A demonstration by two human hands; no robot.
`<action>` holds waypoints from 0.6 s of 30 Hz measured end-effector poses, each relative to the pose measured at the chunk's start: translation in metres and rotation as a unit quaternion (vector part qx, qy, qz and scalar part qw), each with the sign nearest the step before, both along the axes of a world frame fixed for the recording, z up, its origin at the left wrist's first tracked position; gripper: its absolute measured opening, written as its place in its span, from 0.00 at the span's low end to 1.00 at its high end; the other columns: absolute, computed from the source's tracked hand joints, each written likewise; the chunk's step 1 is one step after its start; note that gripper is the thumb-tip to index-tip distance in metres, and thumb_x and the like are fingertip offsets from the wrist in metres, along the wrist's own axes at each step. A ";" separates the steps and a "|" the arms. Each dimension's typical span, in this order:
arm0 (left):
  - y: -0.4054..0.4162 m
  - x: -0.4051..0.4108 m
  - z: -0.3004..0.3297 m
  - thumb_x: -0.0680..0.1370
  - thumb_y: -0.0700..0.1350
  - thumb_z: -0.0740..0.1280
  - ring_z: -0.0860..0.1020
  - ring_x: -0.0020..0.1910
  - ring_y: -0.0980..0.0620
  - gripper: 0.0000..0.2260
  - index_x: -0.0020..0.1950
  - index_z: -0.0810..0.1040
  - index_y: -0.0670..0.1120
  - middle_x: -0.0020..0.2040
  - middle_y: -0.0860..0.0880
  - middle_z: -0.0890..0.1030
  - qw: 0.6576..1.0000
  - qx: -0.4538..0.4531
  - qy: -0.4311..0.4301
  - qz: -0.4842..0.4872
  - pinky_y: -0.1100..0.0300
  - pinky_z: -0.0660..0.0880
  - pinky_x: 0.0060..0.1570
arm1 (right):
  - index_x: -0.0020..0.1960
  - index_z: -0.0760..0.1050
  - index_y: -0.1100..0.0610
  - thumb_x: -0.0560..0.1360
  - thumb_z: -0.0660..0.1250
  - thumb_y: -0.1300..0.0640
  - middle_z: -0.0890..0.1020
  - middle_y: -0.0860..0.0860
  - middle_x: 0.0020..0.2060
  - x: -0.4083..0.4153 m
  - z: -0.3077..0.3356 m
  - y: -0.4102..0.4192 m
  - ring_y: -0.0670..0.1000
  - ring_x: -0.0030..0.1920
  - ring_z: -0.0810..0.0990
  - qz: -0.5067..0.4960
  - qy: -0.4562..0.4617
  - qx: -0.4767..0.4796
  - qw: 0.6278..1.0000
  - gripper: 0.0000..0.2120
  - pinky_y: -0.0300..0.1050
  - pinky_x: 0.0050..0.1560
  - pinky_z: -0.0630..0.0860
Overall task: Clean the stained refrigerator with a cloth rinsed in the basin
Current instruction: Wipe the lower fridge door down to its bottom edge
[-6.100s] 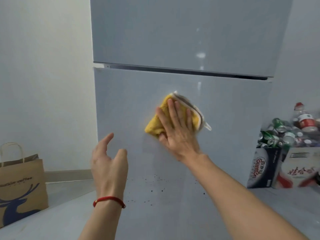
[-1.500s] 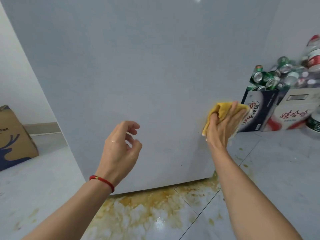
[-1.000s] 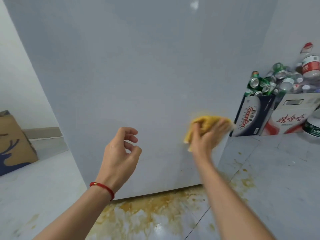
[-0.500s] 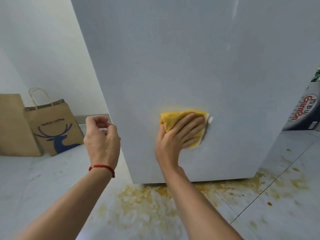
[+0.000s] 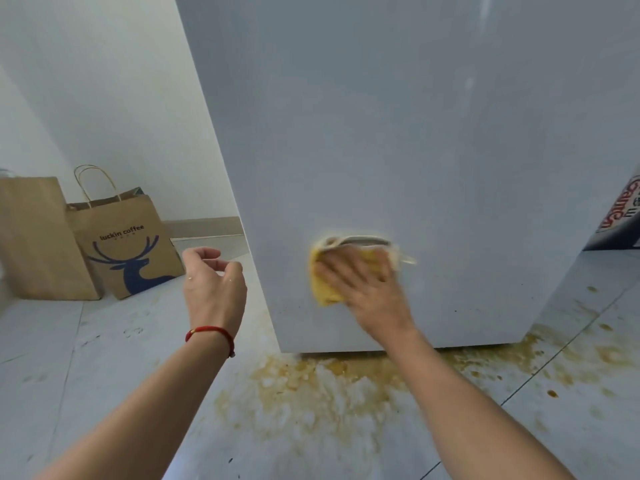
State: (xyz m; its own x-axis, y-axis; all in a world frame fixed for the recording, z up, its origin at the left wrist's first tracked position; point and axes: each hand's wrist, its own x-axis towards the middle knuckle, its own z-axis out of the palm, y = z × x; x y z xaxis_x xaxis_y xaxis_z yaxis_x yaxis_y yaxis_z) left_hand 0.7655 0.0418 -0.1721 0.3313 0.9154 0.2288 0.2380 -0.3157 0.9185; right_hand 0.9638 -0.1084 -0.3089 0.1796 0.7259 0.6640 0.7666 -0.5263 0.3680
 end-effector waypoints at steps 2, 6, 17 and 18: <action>-0.001 0.003 -0.005 0.77 0.37 0.63 0.82 0.45 0.39 0.12 0.59 0.68 0.47 0.47 0.48 0.76 1.000 -0.014 0.003 -0.008 0.39 0.81 0.45 | 0.85 0.42 0.49 0.78 0.64 0.49 0.49 0.54 0.83 0.020 -0.013 -0.047 0.62 0.82 0.47 -0.101 0.073 0.099 0.987 0.44 0.71 0.78 0.43; 0.004 -0.002 -0.007 0.78 0.36 0.62 0.81 0.41 0.42 0.12 0.60 0.68 0.46 0.47 0.47 0.77 0.999 -0.031 0.001 -0.018 0.47 0.81 0.39 | 0.84 0.42 0.60 0.83 0.62 0.45 0.44 0.65 0.82 0.031 -0.018 -0.071 0.67 0.82 0.42 -0.146 0.330 0.398 0.843 0.42 0.70 0.80 0.44; 0.046 -0.035 -0.004 0.77 0.37 0.61 0.80 0.39 0.45 0.11 0.59 0.70 0.45 0.51 0.44 0.77 0.994 -0.074 -0.008 0.080 0.53 0.78 0.36 | 0.45 0.65 0.41 0.85 0.52 0.37 0.61 0.60 0.81 -0.114 0.079 0.167 0.65 0.80 0.62 -0.029 0.794 0.606 0.032 0.14 0.71 0.76 0.59; 0.050 -0.037 -0.003 0.77 0.37 0.61 0.80 0.39 0.46 0.11 0.59 0.70 0.45 0.52 0.44 0.77 0.994 -0.068 -0.007 0.088 0.54 0.78 0.35 | 0.41 0.61 0.43 0.85 0.51 0.38 0.64 0.59 0.80 -0.116 0.076 0.170 0.66 0.78 0.65 -0.003 0.805 0.593 0.008 0.16 0.71 0.74 0.63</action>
State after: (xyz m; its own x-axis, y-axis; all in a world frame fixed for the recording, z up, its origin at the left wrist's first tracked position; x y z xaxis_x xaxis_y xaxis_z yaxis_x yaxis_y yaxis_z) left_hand 0.7284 0.0916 -0.1752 0.1610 0.9815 0.1033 0.2654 -0.1438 0.9534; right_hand 0.8482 0.0615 -0.2326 0.6460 0.3766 -0.6639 -0.7263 0.5708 -0.3829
